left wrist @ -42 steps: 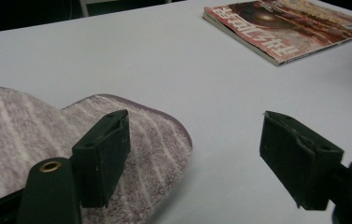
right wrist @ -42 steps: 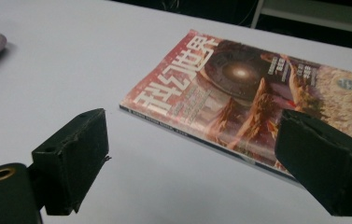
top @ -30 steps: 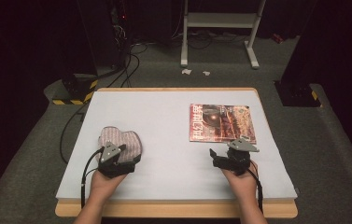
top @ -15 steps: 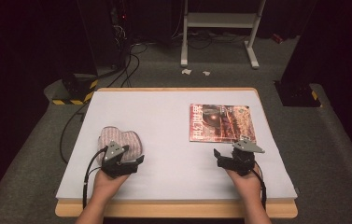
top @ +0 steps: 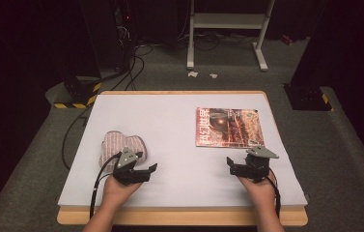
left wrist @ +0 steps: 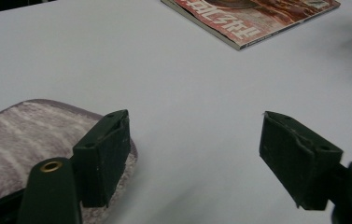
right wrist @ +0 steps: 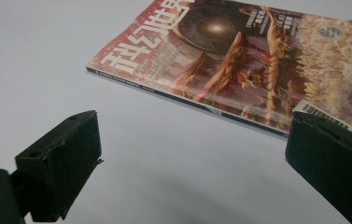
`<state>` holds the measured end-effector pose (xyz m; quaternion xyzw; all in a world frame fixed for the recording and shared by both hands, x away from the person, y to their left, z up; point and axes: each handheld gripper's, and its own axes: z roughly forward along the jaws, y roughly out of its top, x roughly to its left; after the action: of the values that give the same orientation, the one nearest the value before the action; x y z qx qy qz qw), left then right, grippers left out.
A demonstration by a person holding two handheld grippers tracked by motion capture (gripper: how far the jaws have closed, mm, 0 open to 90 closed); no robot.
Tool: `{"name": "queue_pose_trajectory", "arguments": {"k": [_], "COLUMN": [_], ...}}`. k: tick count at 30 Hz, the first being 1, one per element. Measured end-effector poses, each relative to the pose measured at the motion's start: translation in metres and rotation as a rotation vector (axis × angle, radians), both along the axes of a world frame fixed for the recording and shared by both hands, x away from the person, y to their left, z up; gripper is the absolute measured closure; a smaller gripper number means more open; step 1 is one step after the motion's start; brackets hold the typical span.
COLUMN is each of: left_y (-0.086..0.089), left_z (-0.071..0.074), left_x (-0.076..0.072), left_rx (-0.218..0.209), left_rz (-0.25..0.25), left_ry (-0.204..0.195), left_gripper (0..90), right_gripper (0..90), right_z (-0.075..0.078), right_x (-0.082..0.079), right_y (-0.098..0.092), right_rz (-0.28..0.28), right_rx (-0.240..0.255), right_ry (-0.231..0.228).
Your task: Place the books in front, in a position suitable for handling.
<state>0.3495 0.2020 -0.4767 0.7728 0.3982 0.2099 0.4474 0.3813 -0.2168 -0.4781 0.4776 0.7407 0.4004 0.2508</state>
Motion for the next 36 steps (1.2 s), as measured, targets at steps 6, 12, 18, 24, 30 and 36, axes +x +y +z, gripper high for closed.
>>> {"name": "queue_pose_trajectory", "arguments": {"k": [6,12,18,24,30,36], "left_y": [-0.015,-0.037,-0.067,-0.093,-0.114,-0.130], "left_z": [-0.004,-0.004,0.003,-0.001,-0.004,-0.008], "left_x": [0.001,0.013,0.033,0.063,0.087,0.108], "left_rx": [0.008,0.012,0.022,-0.001,0.012,-0.004], "left_rz": [-0.028,-0.042,-0.055,-0.025,-0.003,0.005], "left_ry": [0.010,0.031,0.039,0.065,0.078,0.116], "left_gripper": [27.3,28.2,28.2,28.9,31.2,32.5], "right_gripper": [3.8,5.6,2.1,18.0,23.1,27.6], "right_z": [-0.001,0.001,-0.001,0.003,0.004,0.000], "right_x": [-0.002,-0.001,0.007,0.017,0.035,0.055], "right_y": [-0.008,-0.028,-0.040,-0.049,-0.060,-0.069], "right_rz": [-0.015,-0.051,-0.060,-0.067,-0.094,-0.116], "right_rx": [-0.025,-0.001,0.021,0.026,0.026,0.020], "right_ry": [0.003,-0.002,0.024,-0.021,-0.007,0.038]}}
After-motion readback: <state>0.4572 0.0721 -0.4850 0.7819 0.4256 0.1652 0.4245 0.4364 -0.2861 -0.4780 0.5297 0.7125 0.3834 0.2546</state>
